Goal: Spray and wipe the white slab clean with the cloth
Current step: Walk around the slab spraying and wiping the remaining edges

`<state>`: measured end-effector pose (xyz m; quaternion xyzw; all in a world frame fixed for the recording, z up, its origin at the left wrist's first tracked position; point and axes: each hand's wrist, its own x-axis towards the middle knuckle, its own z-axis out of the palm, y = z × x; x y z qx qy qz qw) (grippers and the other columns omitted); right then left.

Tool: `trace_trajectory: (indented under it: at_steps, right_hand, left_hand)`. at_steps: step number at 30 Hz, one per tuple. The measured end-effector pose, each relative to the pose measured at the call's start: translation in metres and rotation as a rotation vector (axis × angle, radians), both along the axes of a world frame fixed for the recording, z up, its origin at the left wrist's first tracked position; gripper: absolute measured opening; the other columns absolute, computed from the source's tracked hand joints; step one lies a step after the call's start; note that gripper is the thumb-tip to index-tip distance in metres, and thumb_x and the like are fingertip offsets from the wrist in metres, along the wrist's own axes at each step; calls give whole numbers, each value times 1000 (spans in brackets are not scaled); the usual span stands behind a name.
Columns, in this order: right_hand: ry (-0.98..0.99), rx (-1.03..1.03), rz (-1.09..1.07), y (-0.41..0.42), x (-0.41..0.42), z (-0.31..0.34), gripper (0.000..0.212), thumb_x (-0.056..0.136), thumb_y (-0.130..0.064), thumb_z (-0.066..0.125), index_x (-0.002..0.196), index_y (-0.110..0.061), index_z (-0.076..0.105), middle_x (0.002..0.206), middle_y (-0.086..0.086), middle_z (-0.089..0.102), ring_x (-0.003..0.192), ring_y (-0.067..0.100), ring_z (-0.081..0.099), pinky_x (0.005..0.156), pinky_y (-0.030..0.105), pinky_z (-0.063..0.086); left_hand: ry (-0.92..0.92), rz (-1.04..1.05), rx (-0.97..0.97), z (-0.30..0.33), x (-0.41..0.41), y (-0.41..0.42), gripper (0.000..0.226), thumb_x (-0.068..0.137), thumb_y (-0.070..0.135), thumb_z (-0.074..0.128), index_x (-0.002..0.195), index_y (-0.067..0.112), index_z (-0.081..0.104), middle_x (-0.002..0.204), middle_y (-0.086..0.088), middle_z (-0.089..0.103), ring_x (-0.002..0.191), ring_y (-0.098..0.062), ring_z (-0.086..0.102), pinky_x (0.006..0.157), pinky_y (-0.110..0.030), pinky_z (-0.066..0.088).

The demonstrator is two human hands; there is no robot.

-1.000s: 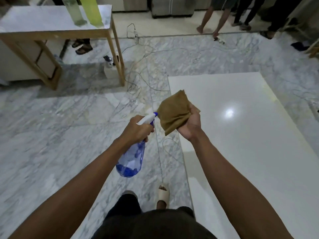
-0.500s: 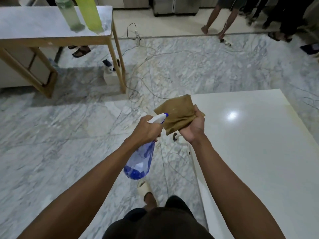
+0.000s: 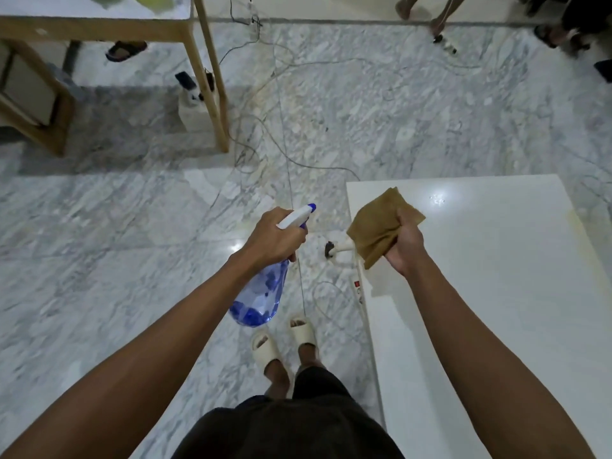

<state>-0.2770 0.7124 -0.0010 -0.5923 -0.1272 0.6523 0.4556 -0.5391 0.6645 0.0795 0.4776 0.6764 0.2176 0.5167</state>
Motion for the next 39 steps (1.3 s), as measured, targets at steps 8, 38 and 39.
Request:
trace_trajectory:
  at_steps: [8, 38, 39]
  right_hand:
    - [-971, 254, 256, 115, 8, -10, 50, 97, -9, 40, 146, -19, 46, 141, 2, 57, 125, 15, 53, 106, 28, 38]
    - [-1770, 124, 710, 171, -38, -169, 106, 84, -78, 36, 153, 1, 22, 163, 24, 14, 153, 35, 7, 123, 55, 1]
    - [-1767, 119, 703, 170, -38, -170, 106, 84, -77, 37, 153, 1, 21, 163, 23, 14, 153, 34, 7, 123, 54, 1]
  left_hand:
    - [-17, 93, -3, -15, 8, 45, 17, 83, 4, 55, 89, -8, 66, 90, -36, 68, 48, -23, 60, 51, -32, 50]
    - [-39, 224, -96, -101, 23, 41, 12, 84, -1, 56, 84, -2, 67, 79, -30, 68, 43, -22, 59, 50, -33, 50]
    - [-50, 218, -97, -102, 24, 39, 12, 84, -1, 55, 85, -2, 67, 82, -31, 69, 44, -22, 60, 49, -33, 50]
